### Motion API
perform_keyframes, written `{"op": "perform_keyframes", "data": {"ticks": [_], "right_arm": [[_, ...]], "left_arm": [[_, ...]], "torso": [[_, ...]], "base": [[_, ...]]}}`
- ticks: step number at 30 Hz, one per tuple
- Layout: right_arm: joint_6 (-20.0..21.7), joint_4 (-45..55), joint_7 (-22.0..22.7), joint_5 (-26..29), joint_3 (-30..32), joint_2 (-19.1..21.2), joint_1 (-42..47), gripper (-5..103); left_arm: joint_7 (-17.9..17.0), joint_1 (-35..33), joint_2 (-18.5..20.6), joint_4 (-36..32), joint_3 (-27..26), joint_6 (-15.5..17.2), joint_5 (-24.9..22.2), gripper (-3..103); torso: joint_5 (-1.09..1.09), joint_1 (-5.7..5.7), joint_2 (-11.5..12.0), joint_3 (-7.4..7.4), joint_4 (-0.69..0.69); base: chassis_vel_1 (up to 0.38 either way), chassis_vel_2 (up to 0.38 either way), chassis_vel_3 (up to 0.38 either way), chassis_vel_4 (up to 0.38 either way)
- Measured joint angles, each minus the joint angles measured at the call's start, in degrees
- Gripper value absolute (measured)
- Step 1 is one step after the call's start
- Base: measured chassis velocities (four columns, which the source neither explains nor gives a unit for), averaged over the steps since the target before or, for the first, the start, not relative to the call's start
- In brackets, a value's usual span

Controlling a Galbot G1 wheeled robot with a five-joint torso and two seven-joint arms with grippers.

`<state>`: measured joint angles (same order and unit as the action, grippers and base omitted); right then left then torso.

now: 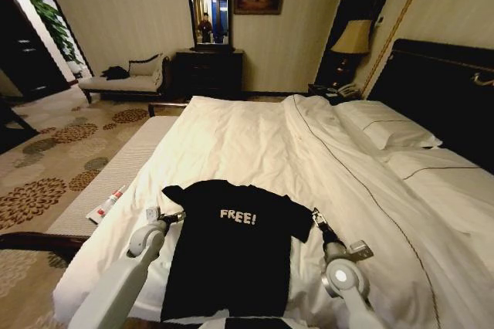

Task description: Fold the clothes on the bed.

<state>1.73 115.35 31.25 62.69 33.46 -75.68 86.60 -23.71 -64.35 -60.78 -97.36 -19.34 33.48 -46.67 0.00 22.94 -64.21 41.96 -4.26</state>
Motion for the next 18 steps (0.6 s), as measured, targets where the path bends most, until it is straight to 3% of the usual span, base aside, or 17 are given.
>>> {"op": "perform_keyframes", "data": {"ticks": [18], "right_arm": [[0.10, -0.35, 0.20, -0.40, -0.40, -0.41, 0.13, 100]], "left_arm": [[-0.13, 1.03, 0.13, -2.67, -0.92, -1.17, -1.46, 100]], "torso": [[0.00, 0.00, 0.00, 0.00, 0.01]], "base": [[0.000, 0.000, 0.000, 0.000]]}}
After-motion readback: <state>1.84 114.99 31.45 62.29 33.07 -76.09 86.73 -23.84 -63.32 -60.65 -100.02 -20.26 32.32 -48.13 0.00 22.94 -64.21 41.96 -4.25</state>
